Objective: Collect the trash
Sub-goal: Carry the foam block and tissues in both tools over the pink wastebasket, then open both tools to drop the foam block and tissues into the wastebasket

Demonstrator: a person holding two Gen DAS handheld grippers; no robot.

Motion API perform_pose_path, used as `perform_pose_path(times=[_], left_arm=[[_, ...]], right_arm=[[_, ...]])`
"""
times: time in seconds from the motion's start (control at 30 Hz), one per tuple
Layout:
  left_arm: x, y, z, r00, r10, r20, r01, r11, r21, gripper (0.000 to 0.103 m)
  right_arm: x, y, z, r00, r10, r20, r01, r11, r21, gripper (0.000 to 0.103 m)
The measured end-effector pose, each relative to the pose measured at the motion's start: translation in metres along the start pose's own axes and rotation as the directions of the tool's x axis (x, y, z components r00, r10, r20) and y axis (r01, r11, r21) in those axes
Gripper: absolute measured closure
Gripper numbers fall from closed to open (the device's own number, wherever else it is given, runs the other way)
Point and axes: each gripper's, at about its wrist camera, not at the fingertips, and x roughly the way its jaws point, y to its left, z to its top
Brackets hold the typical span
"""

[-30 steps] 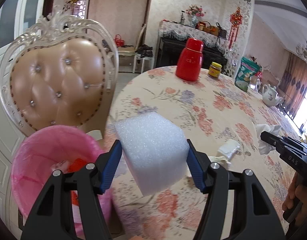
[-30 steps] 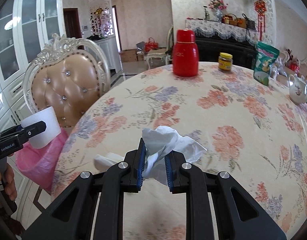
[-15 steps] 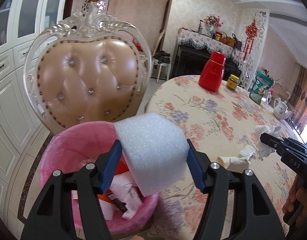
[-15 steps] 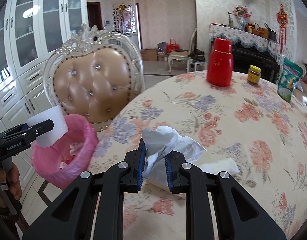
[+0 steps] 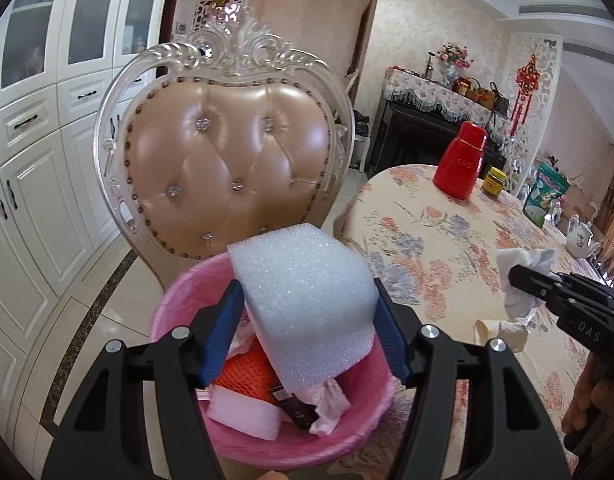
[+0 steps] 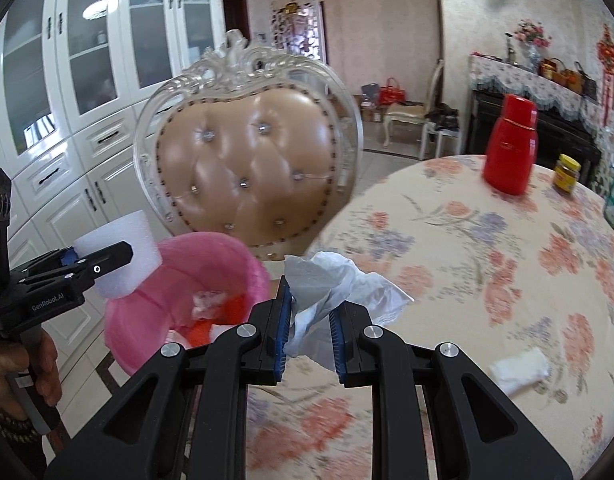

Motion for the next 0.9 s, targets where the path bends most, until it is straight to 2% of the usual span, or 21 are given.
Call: perform_pose_path(times=[0.27, 0.9], left_arm=[[0.001, 0.027, 0.001, 1.0, 0.02, -0.004, -0.02, 0.999, -0.032, 0.041], [0.006, 0.071, -0.003, 0.998, 0.051, -0.023, -0.052, 0.995, -0.086, 0.041]], right_arm=[[0.029, 0.04, 0.01, 0.997, 0.066, -0.032, -0.067, 0.997, -0.046, 0.084], [0.072, 0.093, 0.021, 0.984, 0.153, -0.086, -0.162, 0.982, -0.1, 0.084]])
